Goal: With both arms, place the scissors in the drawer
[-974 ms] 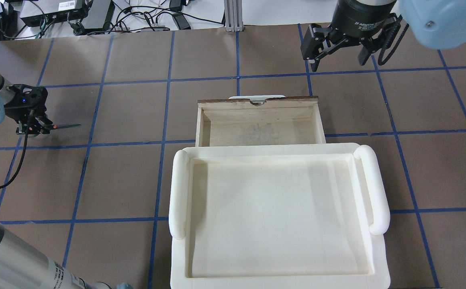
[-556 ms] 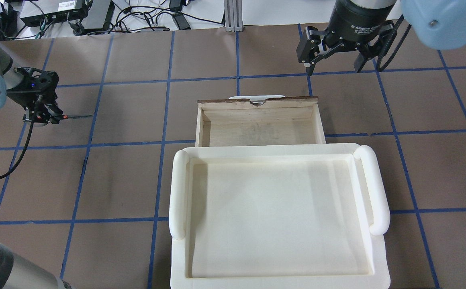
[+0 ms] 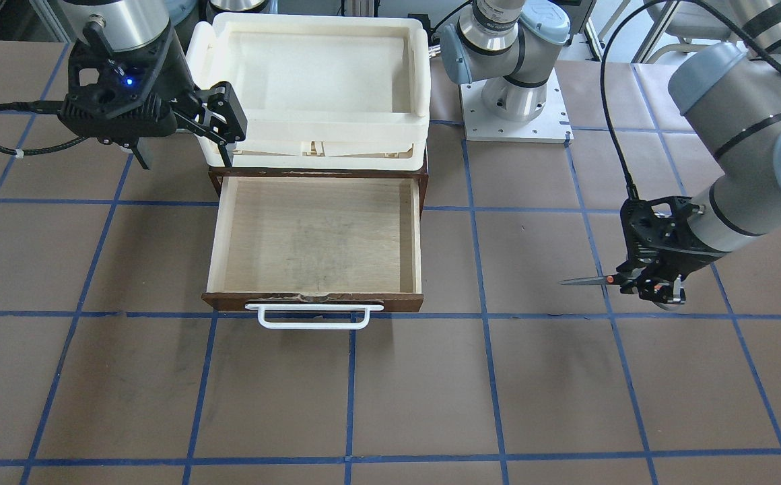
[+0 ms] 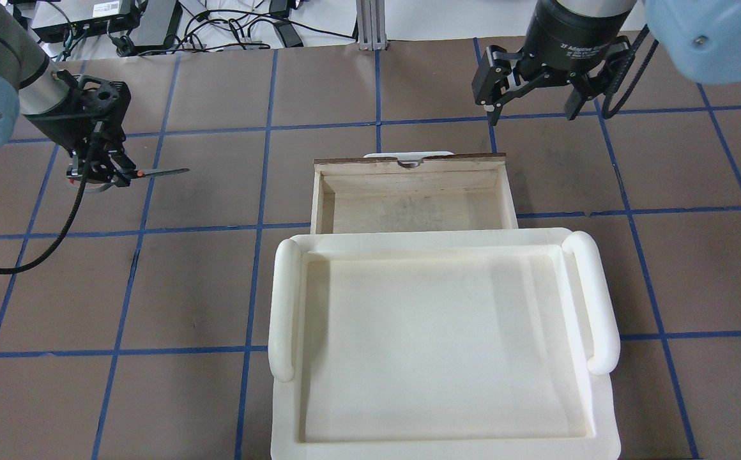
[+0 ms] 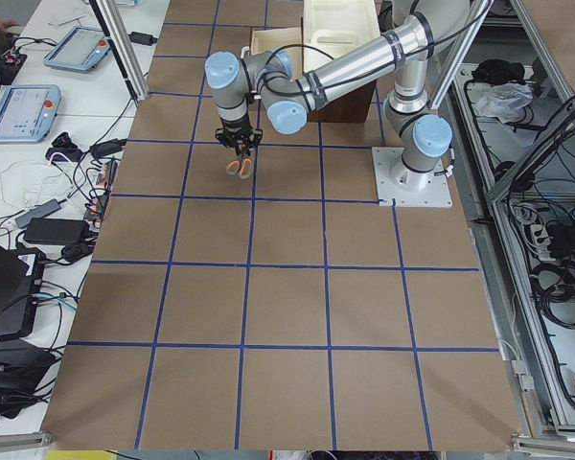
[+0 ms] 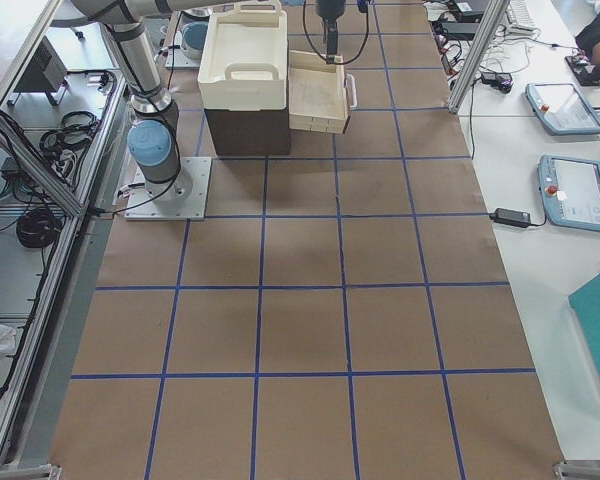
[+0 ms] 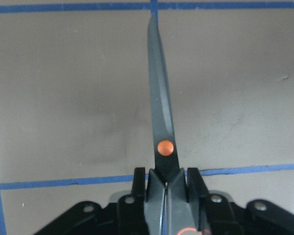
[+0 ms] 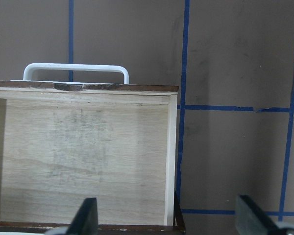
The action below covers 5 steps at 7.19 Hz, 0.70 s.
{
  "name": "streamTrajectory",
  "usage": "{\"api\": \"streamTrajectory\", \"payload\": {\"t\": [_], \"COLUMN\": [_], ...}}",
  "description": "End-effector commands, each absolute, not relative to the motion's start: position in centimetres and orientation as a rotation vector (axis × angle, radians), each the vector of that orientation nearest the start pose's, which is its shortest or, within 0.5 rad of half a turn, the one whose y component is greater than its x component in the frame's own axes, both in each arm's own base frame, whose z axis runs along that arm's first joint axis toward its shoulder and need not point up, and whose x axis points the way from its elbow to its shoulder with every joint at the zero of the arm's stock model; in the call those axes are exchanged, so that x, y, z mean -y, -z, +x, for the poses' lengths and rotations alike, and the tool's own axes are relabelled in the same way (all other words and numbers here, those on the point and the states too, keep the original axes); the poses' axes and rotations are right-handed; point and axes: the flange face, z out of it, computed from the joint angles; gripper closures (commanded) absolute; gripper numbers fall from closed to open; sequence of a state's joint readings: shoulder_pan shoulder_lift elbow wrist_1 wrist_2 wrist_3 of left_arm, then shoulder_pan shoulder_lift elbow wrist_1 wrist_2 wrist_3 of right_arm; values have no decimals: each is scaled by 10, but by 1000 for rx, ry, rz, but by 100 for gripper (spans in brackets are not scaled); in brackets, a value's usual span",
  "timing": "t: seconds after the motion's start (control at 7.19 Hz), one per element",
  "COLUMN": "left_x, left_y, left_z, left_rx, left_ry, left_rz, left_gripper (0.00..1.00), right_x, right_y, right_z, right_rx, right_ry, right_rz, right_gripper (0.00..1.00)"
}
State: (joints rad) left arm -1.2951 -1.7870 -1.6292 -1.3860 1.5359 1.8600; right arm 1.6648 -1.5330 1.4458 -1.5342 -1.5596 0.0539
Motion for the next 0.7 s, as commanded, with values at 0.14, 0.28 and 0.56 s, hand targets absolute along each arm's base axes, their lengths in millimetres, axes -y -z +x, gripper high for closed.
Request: {"api": "streamTrajectory", "payload": {"t": [0.14,0.28,0.56], "left_x": [540,528,497], "left_y": [-406,-411,-416], "left_z": [-109,-147,-228], "left_rx": [2196,2199,2255], "left_ry": [34,27,32], "left_rz": [-2136,-2143,-2099], "left_gripper": [89,90,90], "right_x": [495,495,495], "right_y": [-527,-527,-527], "right_z": [182,182,182], "right_rx": [-3124,-3124,-3124], "right_ry": [78,78,78], "right_rz": [-77,-80,-80], "right_gripper": [0,0,0]}}
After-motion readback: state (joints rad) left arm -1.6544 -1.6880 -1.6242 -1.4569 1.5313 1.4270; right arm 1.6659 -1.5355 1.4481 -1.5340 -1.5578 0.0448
